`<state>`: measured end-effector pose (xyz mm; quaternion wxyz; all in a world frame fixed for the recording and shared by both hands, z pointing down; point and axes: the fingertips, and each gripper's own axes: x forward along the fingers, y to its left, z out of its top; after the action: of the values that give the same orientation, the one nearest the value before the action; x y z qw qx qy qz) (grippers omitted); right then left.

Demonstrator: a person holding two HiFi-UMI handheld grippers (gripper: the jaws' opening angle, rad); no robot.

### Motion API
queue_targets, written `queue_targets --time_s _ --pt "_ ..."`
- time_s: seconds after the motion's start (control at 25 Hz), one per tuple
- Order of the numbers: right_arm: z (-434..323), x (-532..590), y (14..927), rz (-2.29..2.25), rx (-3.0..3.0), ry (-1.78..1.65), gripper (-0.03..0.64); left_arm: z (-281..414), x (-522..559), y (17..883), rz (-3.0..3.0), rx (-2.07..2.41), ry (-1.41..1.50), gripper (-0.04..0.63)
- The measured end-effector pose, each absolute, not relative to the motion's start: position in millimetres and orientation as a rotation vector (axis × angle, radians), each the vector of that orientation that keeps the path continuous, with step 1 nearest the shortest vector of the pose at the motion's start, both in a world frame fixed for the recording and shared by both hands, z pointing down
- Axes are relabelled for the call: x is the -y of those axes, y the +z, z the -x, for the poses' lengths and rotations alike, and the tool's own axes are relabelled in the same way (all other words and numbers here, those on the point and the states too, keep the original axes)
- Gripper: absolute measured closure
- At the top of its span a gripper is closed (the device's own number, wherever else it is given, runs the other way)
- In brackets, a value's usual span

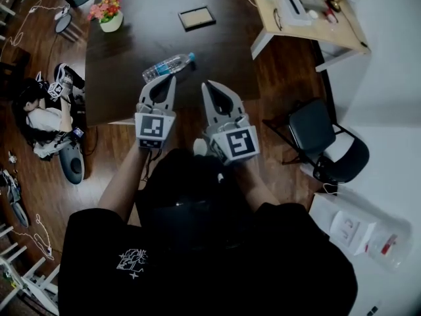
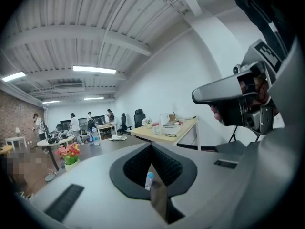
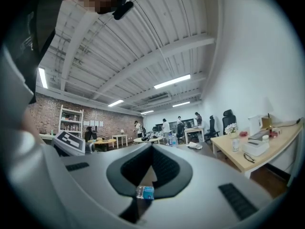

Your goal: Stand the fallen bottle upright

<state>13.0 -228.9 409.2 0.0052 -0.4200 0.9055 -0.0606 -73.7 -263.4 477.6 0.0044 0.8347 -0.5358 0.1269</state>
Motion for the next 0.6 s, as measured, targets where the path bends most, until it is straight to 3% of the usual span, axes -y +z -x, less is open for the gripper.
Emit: queue_targets --time_s 0.6 --pt "1.4 269.9 438.3 1.383 -2.805 -0.156 0.604 84.8 339.6 584.6 -2.674 1.528 1.061 0.597"
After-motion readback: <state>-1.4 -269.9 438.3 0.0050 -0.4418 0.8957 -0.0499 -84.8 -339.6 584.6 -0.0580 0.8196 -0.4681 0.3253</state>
